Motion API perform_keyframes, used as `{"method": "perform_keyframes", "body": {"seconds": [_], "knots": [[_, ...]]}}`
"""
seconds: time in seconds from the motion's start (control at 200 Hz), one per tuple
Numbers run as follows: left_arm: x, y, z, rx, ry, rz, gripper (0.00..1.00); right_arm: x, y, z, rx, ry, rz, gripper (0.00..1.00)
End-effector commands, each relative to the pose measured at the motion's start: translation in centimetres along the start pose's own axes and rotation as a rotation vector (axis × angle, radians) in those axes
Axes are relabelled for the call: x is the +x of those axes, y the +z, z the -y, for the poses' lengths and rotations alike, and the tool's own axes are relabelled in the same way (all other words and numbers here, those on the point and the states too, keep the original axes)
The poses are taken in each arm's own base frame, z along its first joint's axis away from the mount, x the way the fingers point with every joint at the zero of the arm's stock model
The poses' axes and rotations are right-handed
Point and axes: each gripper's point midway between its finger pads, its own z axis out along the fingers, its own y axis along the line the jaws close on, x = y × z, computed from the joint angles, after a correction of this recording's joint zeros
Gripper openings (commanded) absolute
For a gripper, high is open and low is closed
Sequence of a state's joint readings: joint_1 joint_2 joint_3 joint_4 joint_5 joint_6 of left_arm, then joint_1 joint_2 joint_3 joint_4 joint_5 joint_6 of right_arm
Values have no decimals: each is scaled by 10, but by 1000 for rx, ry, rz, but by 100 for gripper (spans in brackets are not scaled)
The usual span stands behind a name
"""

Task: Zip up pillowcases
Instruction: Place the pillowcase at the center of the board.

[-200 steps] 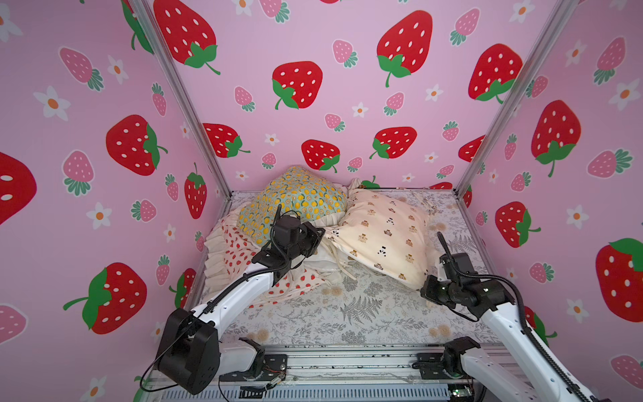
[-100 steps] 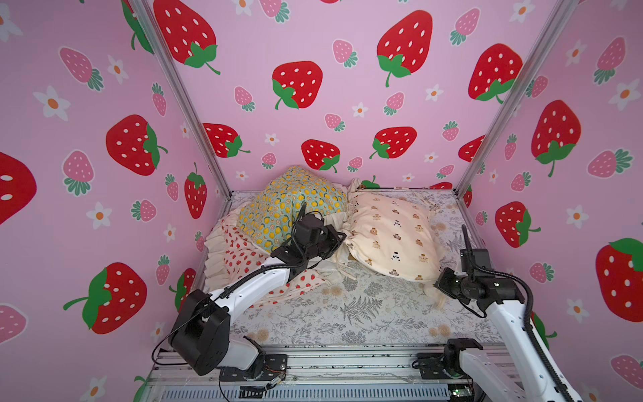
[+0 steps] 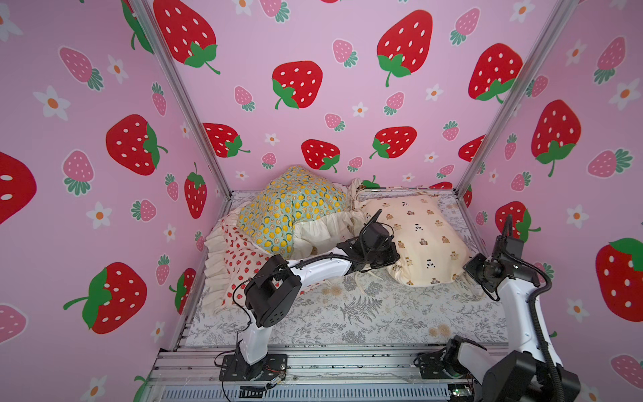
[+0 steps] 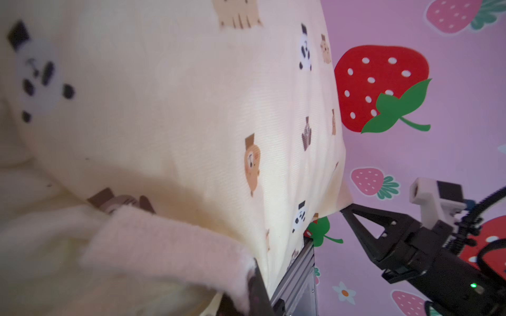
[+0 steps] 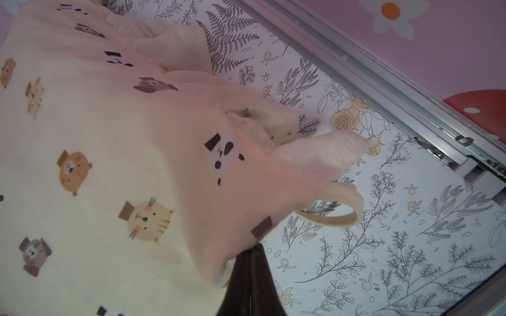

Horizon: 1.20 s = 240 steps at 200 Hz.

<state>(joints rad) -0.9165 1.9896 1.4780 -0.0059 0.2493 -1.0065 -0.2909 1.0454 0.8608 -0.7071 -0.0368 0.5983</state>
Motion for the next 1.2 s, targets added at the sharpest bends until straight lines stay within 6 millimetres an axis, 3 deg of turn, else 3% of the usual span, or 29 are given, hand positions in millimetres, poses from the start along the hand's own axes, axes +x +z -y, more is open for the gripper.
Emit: {"method": "perform_keyframes", "body": {"seconds": [0.0,0.14,0.265,0.395,0.585,0.79,1.01,1.096,1.196], "knots": [[1,-1,1,-19,60,-24,15,-11,-12,-10,-48,-32,47,19],[-3,-27,11,-19,134,10,51,-6,-23,-24,-132,-49,33,50],[-7,-62,16,-24,196,74,73,3,-37,-43,-217,-74,5,66],[-14,-101,3,-122,246,154,89,24,-52,-70,-292,-162,-36,77],[-26,-162,-10,-236,328,261,95,69,-68,-113,-391,-326,-121,85],[-37,-221,-38,-346,326,352,100,140,-69,-164,-508,-517,-234,90],[-41,-258,-68,-419,280,405,100,211,-41,-200,-554,-680,-339,92],[-44,-271,-72,-433,267,421,99,220,-22,-201,-515,-707,-362,94],[-48,-287,-75,-444,262,452,100,214,1,-199,-438,-744,-327,97]]}}
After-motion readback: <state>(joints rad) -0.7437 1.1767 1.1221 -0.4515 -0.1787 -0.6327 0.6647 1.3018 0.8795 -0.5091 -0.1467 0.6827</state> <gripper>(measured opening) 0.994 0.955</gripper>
